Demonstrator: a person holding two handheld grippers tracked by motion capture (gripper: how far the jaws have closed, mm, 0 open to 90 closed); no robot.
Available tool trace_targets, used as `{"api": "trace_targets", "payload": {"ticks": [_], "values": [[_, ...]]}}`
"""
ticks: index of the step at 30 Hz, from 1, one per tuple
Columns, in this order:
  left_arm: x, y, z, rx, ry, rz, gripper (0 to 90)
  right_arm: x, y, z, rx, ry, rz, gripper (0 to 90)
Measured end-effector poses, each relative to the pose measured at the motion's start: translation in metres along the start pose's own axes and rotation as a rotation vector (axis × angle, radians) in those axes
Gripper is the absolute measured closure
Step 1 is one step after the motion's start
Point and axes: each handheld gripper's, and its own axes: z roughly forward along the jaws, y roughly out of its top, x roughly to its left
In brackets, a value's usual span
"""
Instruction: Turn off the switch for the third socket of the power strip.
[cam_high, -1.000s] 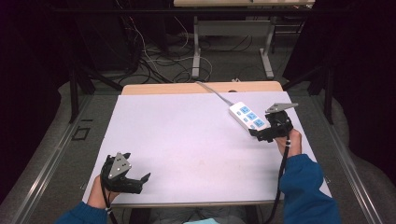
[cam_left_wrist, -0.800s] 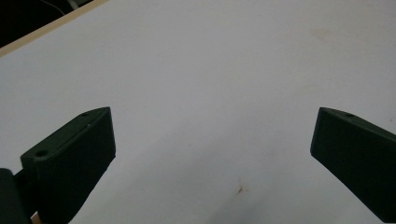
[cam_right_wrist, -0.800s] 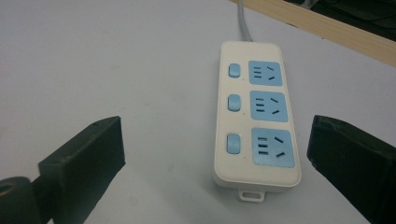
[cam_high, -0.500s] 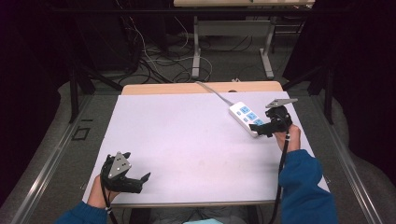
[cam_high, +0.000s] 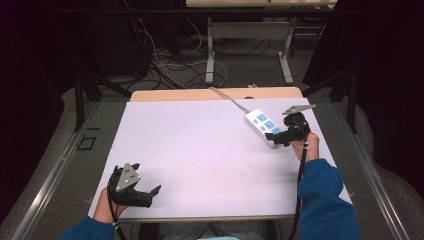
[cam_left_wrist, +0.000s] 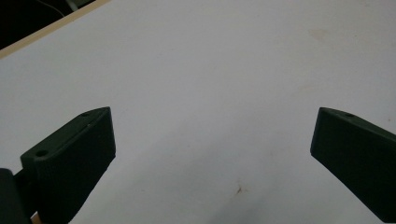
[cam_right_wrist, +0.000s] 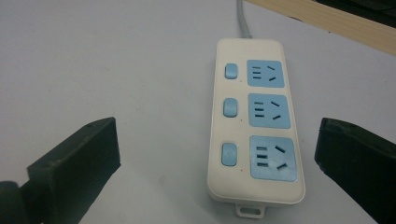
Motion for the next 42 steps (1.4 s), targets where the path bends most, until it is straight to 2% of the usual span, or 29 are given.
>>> {"api": "trace_targets", "payload": {"ticks": [7, 8, 9, 11, 12, 13, 14, 15, 16, 17, 18, 23, 26, 27, 42], "values": [[-0.001, 0.000, 0.000, -0.004, 0.000, 0.000, 0.2, -0.003, -0.002, 0.001, -0.012, -0.004, 0.021, 0.5], [-0.001, 0.000, 0.000, -0.004, -0.001, -0.002, 0.2, -0.003, -0.003, 0.002, -0.014, -0.001, 0.025, 5.4], [-0.001, 0.000, 0.000, -0.004, -0.001, -0.002, 0.2, -0.003, -0.003, 0.002, -0.014, -0.001, 0.025, 5.4], [0.000, 0.000, 0.000, -0.003, -0.001, -0.002, 0.2, -0.003, -0.003, 0.002, -0.014, 0.005, 0.033, 21.3], [0.000, 0.000, 0.000, -0.001, -0.001, -0.003, 0.2, -0.004, -0.004, 0.002, -0.018, 0.014, 0.037, 33.0], [0.000, 0.000, 0.000, -0.002, -0.001, -0.002, 0.2, -0.004, -0.004, 0.002, -0.018, 0.014, 0.037, 33.0], [0.000, 0.000, 0.000, -0.003, -0.001, -0.003, 0.2, -0.004, -0.003, 0.002, -0.019, 0.015, 0.038, 43.0], [0.000, 0.000, 0.000, -0.003, -0.002, -0.003, 0.2, -0.003, -0.003, 0.002, -0.016, 0.017, 0.041, 45.7], [0.000, 0.000, 0.000, -0.003, -0.002, -0.001, 0.2, -0.003, -0.003, 0.003, -0.014, 0.019, 0.039, 57.0], [-0.001, 0.000, 0.000, -0.003, -0.005, -0.005, 0.2, -0.003, -0.003, 0.003, -0.014, 0.019, 0.039, 57.0], [-0.001, 0.000, 0.000, -0.004, -0.008, -0.007, 0.2, -0.003, -0.003, 0.004, -0.010, 0.018, 0.044, 60.6], [0.000, 0.000, 0.000, -0.003, -0.008, -0.008, 0.2, -0.006, -0.006, 0.006, -0.006, 0.021, 0.060, 89.6], [0.000, 0.000, 0.000, 0.002, -0.002, -0.001, 0.1, -0.006, -0.007, 0.008, 0.005, 0.013, 0.086, 90.0], [-0.001, 0.000, 0.001, 0.002, -0.005, -0.004, 0.2, -0.006, -0.008, 0.011, 0.014, -0.004, 0.073, 90.0], [0.000, 0.000, 0.001, 0.005, -0.003, -0.003, 0.2, -0.003, -0.010, 0.030, 0.081, -0.042, 0.053, 90.0]]}}
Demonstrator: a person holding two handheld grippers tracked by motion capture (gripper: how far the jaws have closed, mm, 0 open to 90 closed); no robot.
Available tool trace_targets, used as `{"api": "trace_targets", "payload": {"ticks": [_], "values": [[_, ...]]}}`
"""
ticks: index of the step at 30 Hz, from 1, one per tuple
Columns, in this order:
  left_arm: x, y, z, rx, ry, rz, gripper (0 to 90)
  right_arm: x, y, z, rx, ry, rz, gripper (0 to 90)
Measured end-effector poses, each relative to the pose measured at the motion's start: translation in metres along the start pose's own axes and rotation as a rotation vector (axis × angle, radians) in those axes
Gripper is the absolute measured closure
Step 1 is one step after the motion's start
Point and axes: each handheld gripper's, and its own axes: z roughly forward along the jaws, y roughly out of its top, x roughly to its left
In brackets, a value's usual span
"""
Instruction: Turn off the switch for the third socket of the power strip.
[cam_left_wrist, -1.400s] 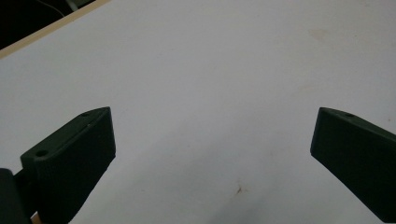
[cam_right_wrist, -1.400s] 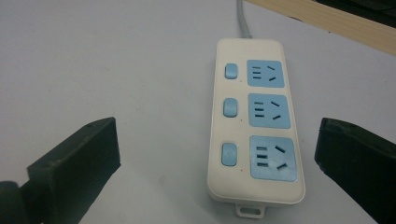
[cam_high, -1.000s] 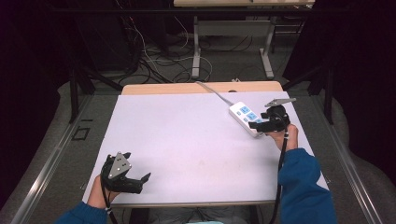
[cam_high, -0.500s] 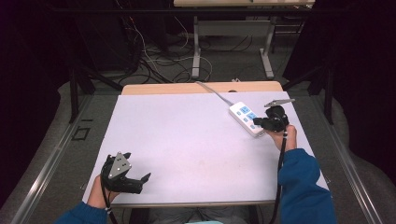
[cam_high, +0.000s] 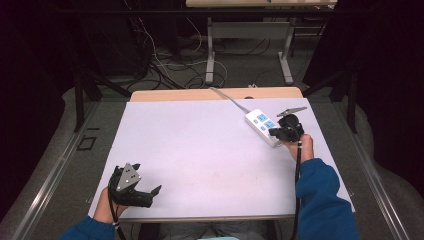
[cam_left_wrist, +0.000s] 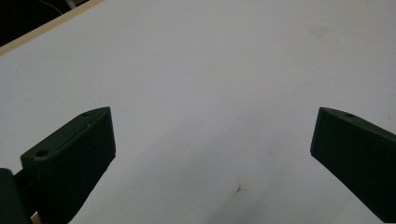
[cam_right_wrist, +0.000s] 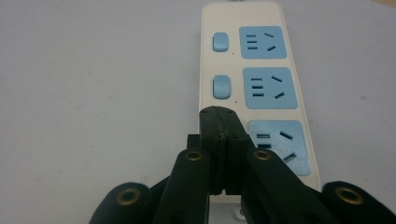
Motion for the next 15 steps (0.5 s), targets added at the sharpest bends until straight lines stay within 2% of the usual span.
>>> {"api": "trace_targets", "payload": {"ticks": [6, 15], "values": [[0.0005, 0.0001, -0.0009, -0.004, 0.002, 0.002, 0.2, -0.0008, -0.0027, 0.0047, 0.010, -0.030, -0.006, 90.0], [-0.0001, 0.0001, -0.0005, -0.003, 0.002, 0.001, 0.2, -0.0016, -0.0052, 0.0097, 0.020, -0.037, 0.003, 90.0]]}}
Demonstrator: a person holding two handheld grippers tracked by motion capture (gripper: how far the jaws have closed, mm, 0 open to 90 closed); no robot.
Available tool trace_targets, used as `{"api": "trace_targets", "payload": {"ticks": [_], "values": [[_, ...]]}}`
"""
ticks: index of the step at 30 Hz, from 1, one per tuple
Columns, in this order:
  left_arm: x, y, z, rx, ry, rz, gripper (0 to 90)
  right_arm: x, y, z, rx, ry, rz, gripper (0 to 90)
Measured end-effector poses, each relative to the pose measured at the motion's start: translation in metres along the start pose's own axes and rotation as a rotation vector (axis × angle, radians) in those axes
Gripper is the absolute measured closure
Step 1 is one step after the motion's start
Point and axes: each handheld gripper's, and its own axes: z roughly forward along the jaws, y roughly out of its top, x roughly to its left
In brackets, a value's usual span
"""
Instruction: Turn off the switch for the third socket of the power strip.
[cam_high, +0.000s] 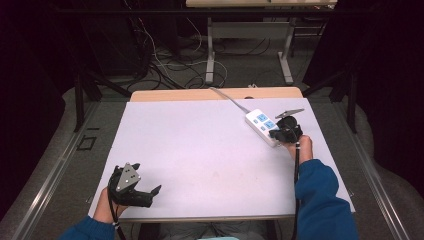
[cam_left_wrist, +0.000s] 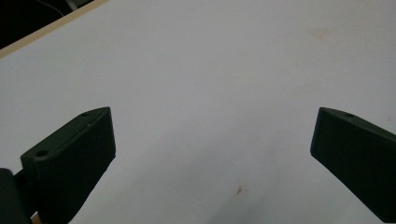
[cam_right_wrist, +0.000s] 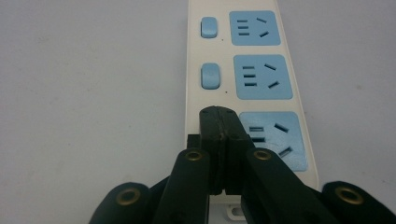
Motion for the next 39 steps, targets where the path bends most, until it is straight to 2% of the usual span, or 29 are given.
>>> {"api": "trace_targets", "payload": {"ticks": [4, 6, 18, 20, 26, 28, 32, 39], "values": [[0.0001, 0.0000, -0.0005, 0.000, 0.002, 0.002, 0.2, -0.0003, -0.0005, 0.0009, -0.010, -0.003, 0.011, 90.0], [-0.0002, -0.0003, -0.0004, -0.001, -0.005, -0.003, 0.2, 0.0004, -0.0011, 0.0004, -0.001, -0.006, 0.041, 90.0], [-0.0009, -0.0002, -0.0004, 0.000, 0.000, -0.002, 0.2, -0.0005, -0.0022, 0.0010, -0.013, -0.012, 0.039, 90.0], [-0.0006, -0.0001, -0.0003, 0.003, 0.002, 0.002, 0.2, -0.0008, -0.0025, 0.0010, -0.014, -0.004, 0.053, 90.0], [-0.0009, -0.0002, -0.0002, 0.004, 0.001, 0.001, 0.2, -0.0002, -0.0026, 0.0013, -0.017, -0.013, 0.035, 90.0], [-0.0011, -0.0001, -0.0002, 0.003, 0.000, 0.000, 0.2, 0.0003, -0.0027, 0.0012, -0.014, -0.011, 0.054, 90.0], [-0.0008, -0.0002, -0.0001, 0.003, 0.003, 0.000, 0.2, -0.0005, -0.0029, 0.0011, -0.019, -0.016, 0.032, 90.0], [-0.0008, -0.0002, -0.0003, 0.003, 0.005, 0.001, 0.2, 0.0008, -0.0028, 0.0011, -0.016, -0.020, 0.036, 90.0]]}}
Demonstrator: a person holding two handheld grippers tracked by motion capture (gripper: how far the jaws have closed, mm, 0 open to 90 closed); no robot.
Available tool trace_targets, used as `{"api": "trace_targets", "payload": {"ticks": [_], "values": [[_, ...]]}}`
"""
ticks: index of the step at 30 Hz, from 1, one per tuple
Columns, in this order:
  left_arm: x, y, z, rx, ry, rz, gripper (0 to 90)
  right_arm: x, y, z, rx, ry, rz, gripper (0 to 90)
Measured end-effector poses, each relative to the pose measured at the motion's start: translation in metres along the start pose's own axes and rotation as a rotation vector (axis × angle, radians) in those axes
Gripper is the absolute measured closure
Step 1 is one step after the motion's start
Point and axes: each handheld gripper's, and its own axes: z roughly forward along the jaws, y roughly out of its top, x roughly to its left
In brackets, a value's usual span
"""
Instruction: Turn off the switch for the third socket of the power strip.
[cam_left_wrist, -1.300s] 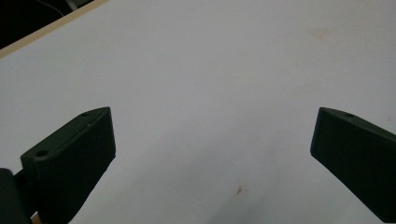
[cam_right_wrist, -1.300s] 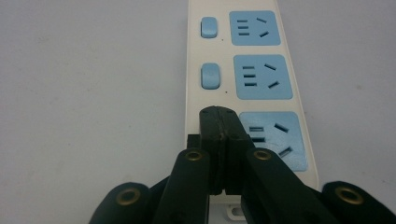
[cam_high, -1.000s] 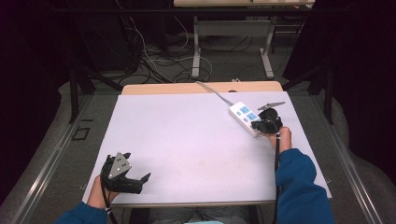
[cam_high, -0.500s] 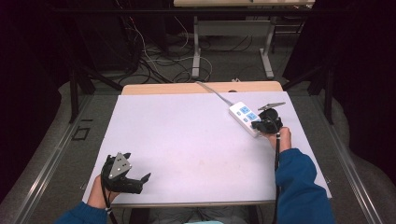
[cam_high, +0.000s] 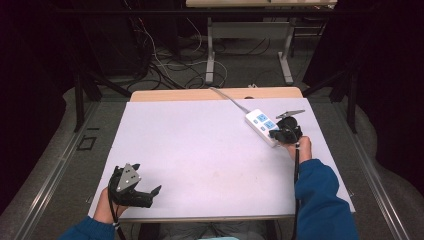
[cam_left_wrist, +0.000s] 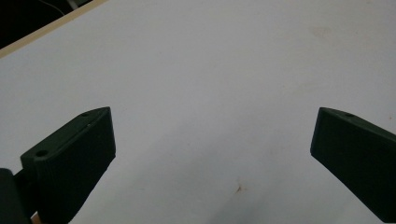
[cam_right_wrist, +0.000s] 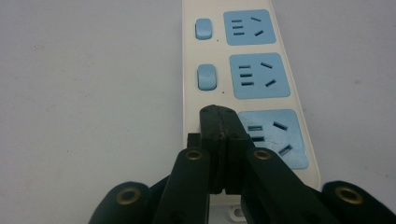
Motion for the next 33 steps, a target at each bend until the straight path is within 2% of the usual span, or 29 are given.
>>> {"api": "trace_targets", "payload": {"ticks": [5, 21, 33], "values": [[-0.0001, 0.0000, -0.0002, 0.000, -0.001, -0.001, 0.2, -0.0010, -0.0006, -0.0004, 0.001, 0.012, 0.012, 90.0], [0.0001, 0.0002, 0.0002, -0.001, 0.003, 0.000, 0.2, 0.0005, -0.0005, -0.0001, -0.002, -0.003, 0.003, 90.0], [0.0001, 0.0003, 0.0004, -0.002, 0.002, -0.001, 0.2, 0.0002, -0.0010, 0.0000, -0.003, 0.004, 0.004, 90.0]]}}
